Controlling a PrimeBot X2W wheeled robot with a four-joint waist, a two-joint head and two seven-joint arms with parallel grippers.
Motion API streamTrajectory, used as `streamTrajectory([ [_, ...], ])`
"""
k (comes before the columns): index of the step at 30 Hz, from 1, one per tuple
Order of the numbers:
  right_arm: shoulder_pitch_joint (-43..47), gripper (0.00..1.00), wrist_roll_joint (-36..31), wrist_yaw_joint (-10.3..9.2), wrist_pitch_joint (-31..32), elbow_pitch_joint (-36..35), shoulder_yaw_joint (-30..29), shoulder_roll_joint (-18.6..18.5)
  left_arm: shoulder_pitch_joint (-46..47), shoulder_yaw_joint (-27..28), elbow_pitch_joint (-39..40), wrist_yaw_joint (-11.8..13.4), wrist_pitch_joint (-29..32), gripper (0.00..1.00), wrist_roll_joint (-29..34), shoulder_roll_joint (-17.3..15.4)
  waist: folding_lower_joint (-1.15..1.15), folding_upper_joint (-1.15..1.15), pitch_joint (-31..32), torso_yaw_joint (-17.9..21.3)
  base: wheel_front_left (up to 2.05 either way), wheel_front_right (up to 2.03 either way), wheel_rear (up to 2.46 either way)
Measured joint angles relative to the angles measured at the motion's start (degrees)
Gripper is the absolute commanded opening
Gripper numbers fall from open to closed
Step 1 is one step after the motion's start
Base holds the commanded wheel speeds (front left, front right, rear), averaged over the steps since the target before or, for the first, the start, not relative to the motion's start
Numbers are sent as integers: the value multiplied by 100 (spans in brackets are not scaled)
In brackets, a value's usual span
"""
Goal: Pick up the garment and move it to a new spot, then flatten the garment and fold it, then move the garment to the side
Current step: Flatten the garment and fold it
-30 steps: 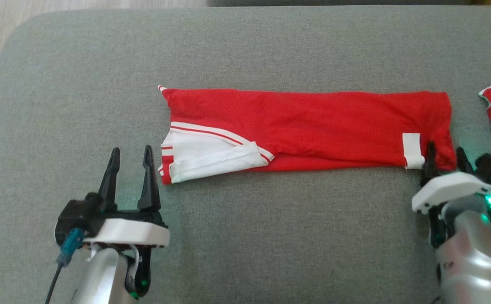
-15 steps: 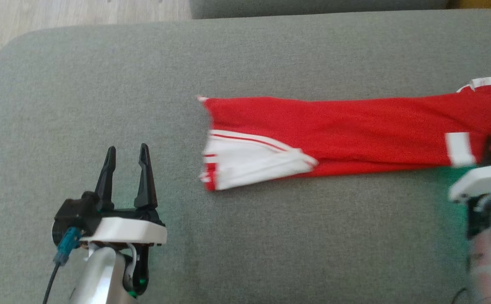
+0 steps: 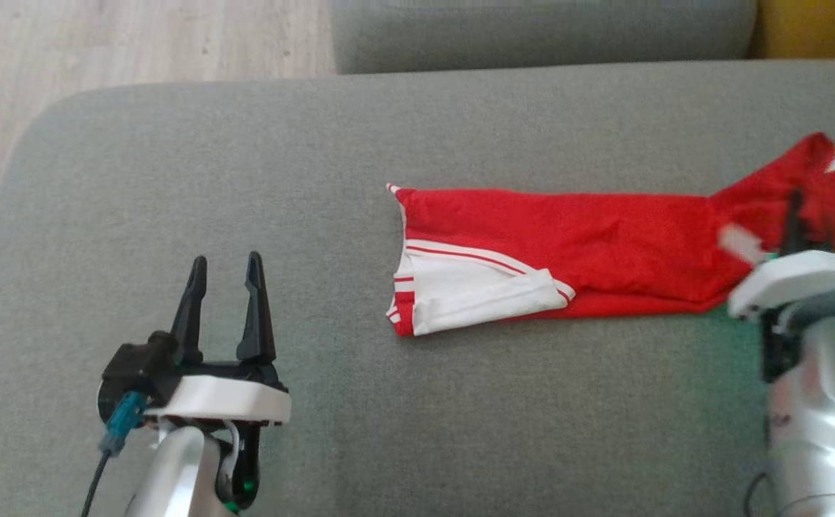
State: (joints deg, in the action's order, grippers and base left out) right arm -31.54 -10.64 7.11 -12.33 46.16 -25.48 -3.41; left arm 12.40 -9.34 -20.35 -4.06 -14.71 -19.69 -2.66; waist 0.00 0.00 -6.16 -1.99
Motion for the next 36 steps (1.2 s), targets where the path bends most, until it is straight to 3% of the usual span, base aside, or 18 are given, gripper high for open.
streamTrajectory([
  [1, -29, 0, 604, 0, -1, 181, 643, -4, -18, -25, -5, 1, 0, 100, 0, 2, 0, 0, 85, -76, 0, 0, 0],
  [7, -70, 0, 2117, 0, 60, 210, 2742, -1, -146, -147, -35, 10, 0, 100, -1, 1, 0, 0, 284, -391, 0, 0, 0],
  [13, -52, 0, 2803, 0, 211, -44, 3944, -1, -151, -214, -46, 33, 0, 100, -12, 1, 0, 0, 378, -676, 0, 0, 0],
  [23, 170, 0, 3445, 0, 283, 80, 5000, -12, -146, -381, -63, 58, 0, 100, -68, 1, 0, 0, 283, -1048, 0, 0, 0],
  [36, 132, 0, 3823, 0, 216, 337, 5788, -13, -61, -533, -79, 111, 0, 100, -158, 2, 1, 0, 27, -1111, 0, 0, 0],
])
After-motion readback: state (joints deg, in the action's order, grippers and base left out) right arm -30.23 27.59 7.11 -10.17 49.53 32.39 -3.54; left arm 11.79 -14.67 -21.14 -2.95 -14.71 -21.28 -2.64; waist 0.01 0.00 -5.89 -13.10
